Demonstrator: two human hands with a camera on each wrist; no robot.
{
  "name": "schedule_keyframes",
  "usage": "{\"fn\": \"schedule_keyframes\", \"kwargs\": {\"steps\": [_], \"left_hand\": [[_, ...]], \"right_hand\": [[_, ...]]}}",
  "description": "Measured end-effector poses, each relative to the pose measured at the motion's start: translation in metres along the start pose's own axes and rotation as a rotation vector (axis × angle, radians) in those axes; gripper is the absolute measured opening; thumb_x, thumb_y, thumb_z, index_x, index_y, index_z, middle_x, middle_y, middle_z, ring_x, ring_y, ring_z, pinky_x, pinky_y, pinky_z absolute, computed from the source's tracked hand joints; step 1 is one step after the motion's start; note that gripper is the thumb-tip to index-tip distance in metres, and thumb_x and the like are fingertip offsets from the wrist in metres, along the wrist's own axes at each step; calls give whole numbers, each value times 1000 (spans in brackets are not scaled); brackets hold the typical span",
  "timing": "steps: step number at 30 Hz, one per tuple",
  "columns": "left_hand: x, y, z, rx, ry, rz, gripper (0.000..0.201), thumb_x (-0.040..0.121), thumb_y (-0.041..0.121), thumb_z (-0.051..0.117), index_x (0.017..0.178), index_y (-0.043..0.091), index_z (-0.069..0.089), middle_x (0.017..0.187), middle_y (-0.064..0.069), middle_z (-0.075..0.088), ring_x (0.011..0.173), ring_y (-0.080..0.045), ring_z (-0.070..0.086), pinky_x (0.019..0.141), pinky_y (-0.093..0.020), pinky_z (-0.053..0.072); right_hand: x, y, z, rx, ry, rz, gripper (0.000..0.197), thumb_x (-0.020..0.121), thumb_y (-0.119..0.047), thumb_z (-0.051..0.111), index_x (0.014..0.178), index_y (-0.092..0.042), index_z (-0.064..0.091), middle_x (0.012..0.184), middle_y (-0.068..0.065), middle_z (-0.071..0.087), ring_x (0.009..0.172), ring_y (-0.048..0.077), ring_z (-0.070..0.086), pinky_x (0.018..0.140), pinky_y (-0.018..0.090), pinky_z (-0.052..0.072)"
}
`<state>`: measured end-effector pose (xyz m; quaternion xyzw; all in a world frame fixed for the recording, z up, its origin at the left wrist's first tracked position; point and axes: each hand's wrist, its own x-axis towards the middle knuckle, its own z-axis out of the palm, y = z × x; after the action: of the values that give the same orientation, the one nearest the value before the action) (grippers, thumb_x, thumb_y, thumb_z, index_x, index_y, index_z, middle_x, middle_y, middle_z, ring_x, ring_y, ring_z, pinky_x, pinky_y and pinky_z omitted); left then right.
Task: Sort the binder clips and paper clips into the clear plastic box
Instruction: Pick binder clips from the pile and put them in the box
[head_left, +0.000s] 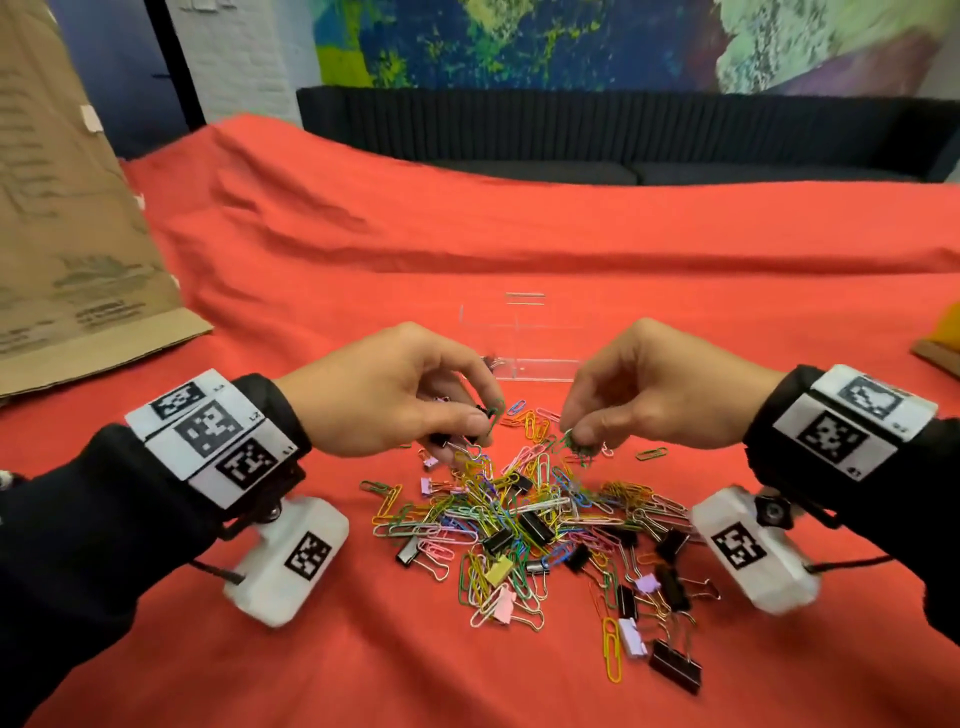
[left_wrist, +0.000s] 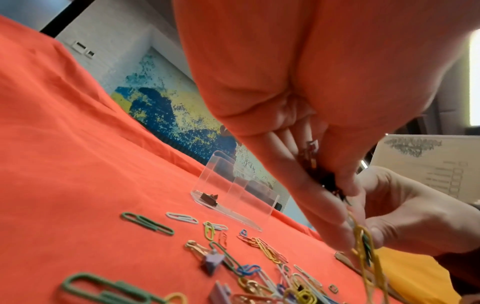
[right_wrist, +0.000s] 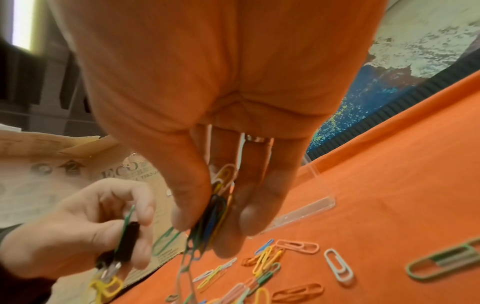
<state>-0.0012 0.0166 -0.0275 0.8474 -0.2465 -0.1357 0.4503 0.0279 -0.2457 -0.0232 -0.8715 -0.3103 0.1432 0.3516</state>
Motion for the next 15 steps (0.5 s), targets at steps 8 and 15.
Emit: {"fn": "schedule_keyframes", "kwargs": {"steps": [8,15], "left_hand": [[4,2,-4,-70,14,34,21,92,-13,58,109,-1,63,101,-20,76,94,-24,75,74,-21,56],[10,8,-5,-180,93,-41,14,98,-4,54,109,-4,62,87,-7,78,80,-29,77,63,-21,59]], "right_hand": [[-12,5,-1,-22,33,47,13,79,-2,82,78,-15,80,70,8,77,62,17,68,61,54,57],[-9,3,5,-135,27,63,14,76,-10,85,77,-23,80,70,-2,78,69,13,75,70,38,61]]}}
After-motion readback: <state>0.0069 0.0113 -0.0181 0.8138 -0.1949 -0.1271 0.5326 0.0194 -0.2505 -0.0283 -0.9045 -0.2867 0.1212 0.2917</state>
